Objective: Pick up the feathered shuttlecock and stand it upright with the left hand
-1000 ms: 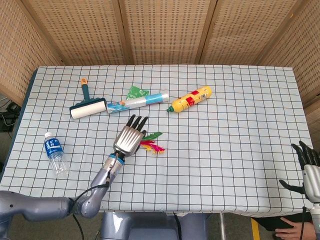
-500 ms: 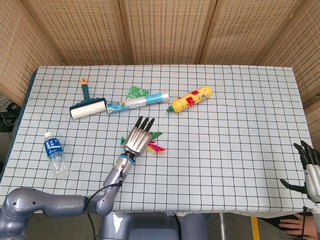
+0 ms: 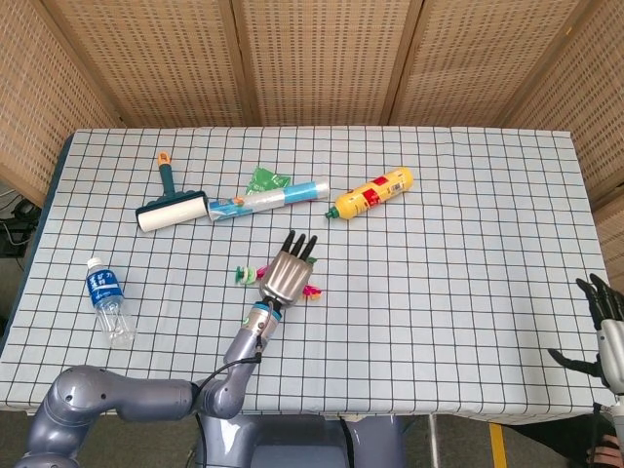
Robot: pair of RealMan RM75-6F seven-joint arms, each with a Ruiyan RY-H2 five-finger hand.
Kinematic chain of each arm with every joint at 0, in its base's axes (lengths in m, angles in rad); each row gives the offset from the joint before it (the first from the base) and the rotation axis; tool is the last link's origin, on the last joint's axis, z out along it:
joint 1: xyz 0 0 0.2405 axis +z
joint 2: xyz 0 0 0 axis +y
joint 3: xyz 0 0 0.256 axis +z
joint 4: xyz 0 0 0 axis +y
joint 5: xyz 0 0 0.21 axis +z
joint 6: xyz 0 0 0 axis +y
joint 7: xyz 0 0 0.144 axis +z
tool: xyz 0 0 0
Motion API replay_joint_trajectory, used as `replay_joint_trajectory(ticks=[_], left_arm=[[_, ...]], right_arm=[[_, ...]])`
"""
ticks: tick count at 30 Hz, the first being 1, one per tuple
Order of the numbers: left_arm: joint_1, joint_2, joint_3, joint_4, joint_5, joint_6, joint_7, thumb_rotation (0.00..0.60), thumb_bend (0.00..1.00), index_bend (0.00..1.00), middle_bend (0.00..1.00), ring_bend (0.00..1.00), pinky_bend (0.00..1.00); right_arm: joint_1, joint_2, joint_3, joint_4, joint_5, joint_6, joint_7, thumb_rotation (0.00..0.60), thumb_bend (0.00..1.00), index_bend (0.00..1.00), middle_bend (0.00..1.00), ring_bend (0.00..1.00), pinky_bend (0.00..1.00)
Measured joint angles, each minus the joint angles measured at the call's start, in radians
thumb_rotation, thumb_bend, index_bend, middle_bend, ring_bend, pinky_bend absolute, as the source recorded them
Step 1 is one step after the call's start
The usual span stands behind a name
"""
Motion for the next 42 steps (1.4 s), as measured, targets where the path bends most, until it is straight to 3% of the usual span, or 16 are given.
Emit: replay_joint_trajectory(ticks=[21, 31, 42], left_arm=[[-0.006, -0.018, 0.023, 0.056, -0.033, -0.004, 0.019, 0.600, 0.27, 0.55, 0.00, 0.00, 0.00], [0.013, -0.021, 0.040, 0.061, 0.000, -0.005, -0.025, 0.600, 0.51, 0.60, 0.00, 0.00, 0.00], [0.038, 0.011, 0.050, 0.023, 0.010, 0.013, -0.034, 0.600, 0.52, 0.60, 0.00, 0.00, 0.00]], right_arm=[[-0.002, 0.004, 0.001, 0.000, -0.012, 0.004, 0.027, 0.600, 0.08, 0.07, 0.00, 0.00, 0.00], [-0.004, 0.004, -0.001, 0.002, -0.022, 0.010, 0.038, 0.600, 0.08, 0.07, 0.00, 0.00, 0.00], [-0.008, 0.010, -0.002, -0.008, -0.032, 0.021, 0.041, 0.600, 0.08, 0.07, 0.00, 0.00, 0.00]])
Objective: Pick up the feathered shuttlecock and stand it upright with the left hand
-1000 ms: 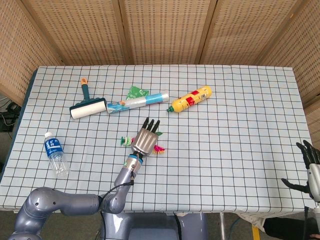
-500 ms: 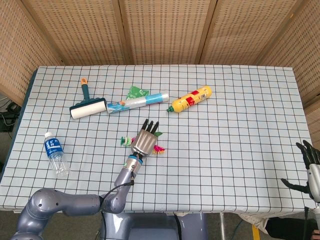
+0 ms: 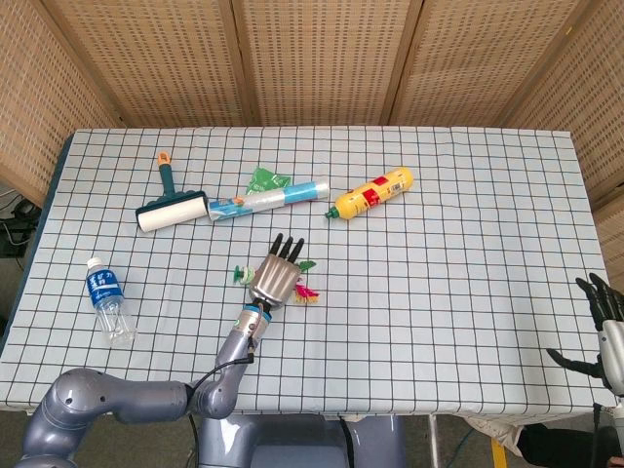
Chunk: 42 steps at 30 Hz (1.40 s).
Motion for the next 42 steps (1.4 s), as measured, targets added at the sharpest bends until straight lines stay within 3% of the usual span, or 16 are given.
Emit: replay_joint_trajectory(ticks=[13, 21, 31, 42], left_arm=[[0.061, 0.188, -0.015, -0.240, 0.054, 0.097, -0.038, 0.600, 0.52, 0.60, 0.00, 0.00, 0.00], [0.136, 0.333, 0.020, -0.359, 0.126, 0.153, -0.105, 0.600, 0.53, 0.60, 0.00, 0.00, 0.00], [0.230, 0.458, 0.056, -0.427, 0.208, 0.192, -0.240, 0.600, 0.53, 0.61, 0.00, 0.00, 0.00], [0.272, 0.480, 0.074, -0.407, 0.259, 0.182, -0.310, 0.600, 0.53, 0.61, 0.00, 0.00, 0.00]], right_arm=[[-0.008, 0.015, -0.003, -0.022, -0.026, 0.026, 0.013, 0.600, 0.08, 0.07, 0.00, 0.00, 0.00], [-0.012, 0.020, -0.009, -0.039, -0.044, 0.038, 0.003, 0.600, 0.08, 0.07, 0.00, 0.00, 0.00], [-0.016, 0.021, -0.021, -0.061, -0.076, 0.057, -0.022, 0.600, 0.08, 0.07, 0.00, 0.00, 0.00], [-0.020, 0.024, -0.025, -0.075, -0.084, 0.071, -0.036, 0.600, 0.08, 0.07, 0.00, 0.00, 0.00]])
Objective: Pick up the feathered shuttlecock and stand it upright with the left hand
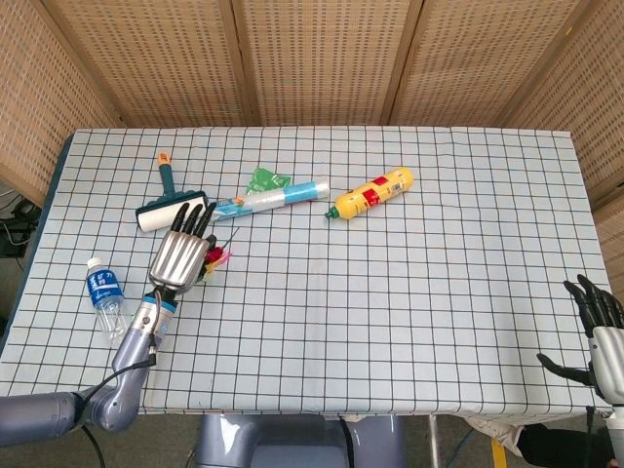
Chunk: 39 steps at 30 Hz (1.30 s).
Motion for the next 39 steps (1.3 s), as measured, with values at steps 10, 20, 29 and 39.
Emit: replay_joint_trajectory(ticks=[10, 20, 29, 39], left_arm=[[0.018, -0.046, 0.009, 0.070, 0.049, -0.022, -0.097, 0.600, 0.48, 0.56, 0.00, 0.00, 0.00], [0.089, -0.060, 0.031, 0.135, 0.143, 0.020, -0.226, 0.600, 0.10, 0.12, 0.00, 0.00, 0.00], [0.184, 0.024, 0.045, 0.075, 0.219, 0.098, -0.337, 0.600, 0.10, 0.09, 0.00, 0.00, 0.00], [0.329, 0.097, 0.143, -0.021, 0.332, 0.264, -0.291, 0.600, 0.10, 0.10, 0.00, 0.00, 0.00]], right_arm=[[-0.002, 0.003, -0.003, 0.003, -0.020, 0.015, 0.011, 0.600, 0.08, 0.07, 0.00, 0.00, 0.00], [-0.003, 0.000, -0.002, 0.004, -0.021, 0.023, 0.010, 0.600, 0.08, 0.07, 0.00, 0.00, 0.00], [-0.002, -0.001, -0.005, -0.001, -0.026, 0.023, -0.005, 0.600, 0.08, 0.07, 0.00, 0.00, 0.00], [0.000, -0.009, -0.006, 0.007, -0.017, 0.018, -0.045, 0.600, 0.08, 0.07, 0.00, 0.00, 0.00]])
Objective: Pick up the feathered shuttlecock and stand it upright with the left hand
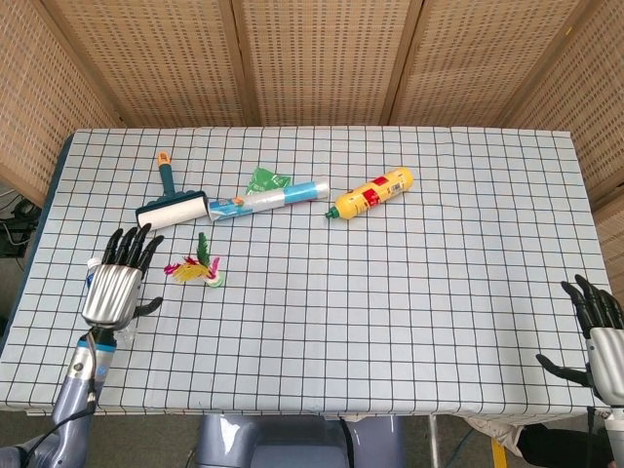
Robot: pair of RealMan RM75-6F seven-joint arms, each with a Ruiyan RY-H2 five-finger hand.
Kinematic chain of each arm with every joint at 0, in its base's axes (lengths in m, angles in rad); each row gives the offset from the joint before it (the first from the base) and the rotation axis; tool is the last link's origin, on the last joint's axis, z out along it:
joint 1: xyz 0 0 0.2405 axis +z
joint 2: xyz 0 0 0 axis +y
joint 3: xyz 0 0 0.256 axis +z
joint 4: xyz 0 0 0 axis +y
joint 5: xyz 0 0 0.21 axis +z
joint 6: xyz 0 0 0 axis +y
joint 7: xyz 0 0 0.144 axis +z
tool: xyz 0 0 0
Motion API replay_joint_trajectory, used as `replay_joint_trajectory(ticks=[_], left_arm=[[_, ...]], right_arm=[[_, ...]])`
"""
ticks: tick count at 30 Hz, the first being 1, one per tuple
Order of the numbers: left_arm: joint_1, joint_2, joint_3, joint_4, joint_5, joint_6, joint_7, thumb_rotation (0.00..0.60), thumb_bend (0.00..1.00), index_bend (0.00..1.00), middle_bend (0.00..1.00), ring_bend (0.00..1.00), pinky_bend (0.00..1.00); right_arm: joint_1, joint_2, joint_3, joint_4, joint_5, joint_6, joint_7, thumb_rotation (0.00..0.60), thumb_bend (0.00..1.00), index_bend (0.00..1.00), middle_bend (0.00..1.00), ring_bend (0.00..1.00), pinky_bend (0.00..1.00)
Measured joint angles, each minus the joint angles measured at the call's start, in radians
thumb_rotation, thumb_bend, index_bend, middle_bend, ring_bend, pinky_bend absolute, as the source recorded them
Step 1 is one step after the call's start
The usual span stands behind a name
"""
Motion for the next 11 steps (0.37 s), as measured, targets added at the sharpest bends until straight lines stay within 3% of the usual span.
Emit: replay_joint_trajectory(ticks=[6, 11], left_arm=[[0.142, 0.072, 0.102, -0.069, 0.071, 0.105, 0.049, 0.600, 0.11, 0.05, 0.00, 0.00, 0.00], [0.206, 0.117, 0.136, -0.080, 0.121, 0.147, 0.027, 0.600, 0.11, 0.05, 0.00, 0.00, 0.00]], right_arm=[[0.001, -0.009, -0.003, -0.013, -0.010, 0.007, -0.055, 0.600, 0.08, 0.07, 0.00, 0.00, 0.00], [0.001, -0.020, -0.014, -0.019, -0.029, 0.009, -0.094, 0.600, 0.08, 0.07, 0.00, 0.00, 0.00]])
